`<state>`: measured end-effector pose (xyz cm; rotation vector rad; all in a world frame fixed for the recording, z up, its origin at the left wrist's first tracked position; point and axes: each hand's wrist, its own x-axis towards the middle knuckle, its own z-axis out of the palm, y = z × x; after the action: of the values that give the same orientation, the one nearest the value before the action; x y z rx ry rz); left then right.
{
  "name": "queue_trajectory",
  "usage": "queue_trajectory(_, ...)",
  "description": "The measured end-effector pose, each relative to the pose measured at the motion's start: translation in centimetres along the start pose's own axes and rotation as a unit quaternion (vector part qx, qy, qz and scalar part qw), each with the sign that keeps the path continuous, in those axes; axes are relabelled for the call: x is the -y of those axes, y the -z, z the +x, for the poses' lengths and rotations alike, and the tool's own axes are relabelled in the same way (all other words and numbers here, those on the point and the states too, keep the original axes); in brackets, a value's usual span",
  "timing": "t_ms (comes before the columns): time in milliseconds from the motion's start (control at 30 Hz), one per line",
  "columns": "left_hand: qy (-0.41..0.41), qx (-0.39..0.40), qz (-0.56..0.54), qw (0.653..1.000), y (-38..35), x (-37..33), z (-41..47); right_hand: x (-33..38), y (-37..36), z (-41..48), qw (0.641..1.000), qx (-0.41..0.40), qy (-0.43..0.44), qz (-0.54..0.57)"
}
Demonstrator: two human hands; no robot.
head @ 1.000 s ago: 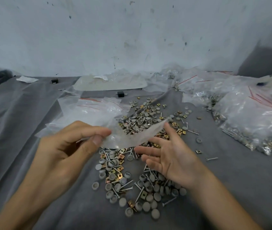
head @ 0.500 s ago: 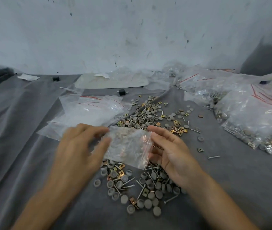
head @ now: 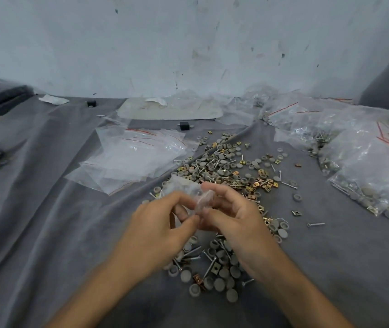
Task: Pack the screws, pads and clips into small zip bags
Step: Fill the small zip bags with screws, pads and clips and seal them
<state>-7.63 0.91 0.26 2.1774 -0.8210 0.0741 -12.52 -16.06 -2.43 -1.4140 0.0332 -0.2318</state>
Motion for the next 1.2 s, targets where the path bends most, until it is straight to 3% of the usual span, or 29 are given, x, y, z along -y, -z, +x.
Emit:
queue_trajectory(200, -0.050, -0.040, 0.146, 0.987, -0.8, -0.4, -0.8, -0.3, -0.7, -0.5, 0.991, -0.034, 0.052, -0.117)
queue_trajectory(367, -0.108, -0.052, 0.194, 0.974, -1.3, -1.3, -1.5, -0.6, -0.5, -0.5, 0.948, -0.087, 0.124, -0.280)
queue_trajectory(500, -0.125, -0.092, 0.188, 0.970, -1.2, -1.6, -1.5, -0.4, -0.4, -0.2, 0.958, -0.067, 0.082, -0.268)
queue_trajectory(633, -0.156, -0.066, 0.221, 0.960, -0.9, -1.4, -1.4, 0.2, -0.8, -0.1, 0.979, -0.017, 0.067, -0.193)
queue_trajectory(733, -0.198, -0.074, 0.162, 0.964, -0.1, -1.0, -1.0, 0.4, -0.4, 0.1, 0.975, -0.007, 0.032, -0.221)
queue_trajectory(900, -0.164, -0.094, 0.054, 0.980, 0.9, -0.6, -0.5, 0.7, 0.1, 0.6, 0.957, 0.038, 0.044, -0.283)
queue_trajectory(1000, -0.155, -0.173, 0.067, 0.970, 1.9, -0.3, 0.0, 1.2, 0.3, 0.6, 0.962, 0.083, 0.010, -0.258)
queue_trajectory(1067, -0.131, -0.244, 0.079, 0.958, 2.9, 0.2, 0.4, 1.5, 0.8, 0.4, 0.960, 0.065, 0.014, -0.272)
queue_trajectory(1133, -0.097, -0.296, 0.090, 0.946, 3.9, 0.8, 0.7, 1.4, 0.9, -0.3, 0.948, 0.037, 0.052, -0.312)
queue_trajectory(1200, -0.050, -0.322, 0.107, 0.939, 4.6, 1.4, 1.1, 0.8, -0.1, -1.3, 0.920, 0.065, 0.082, -0.377)
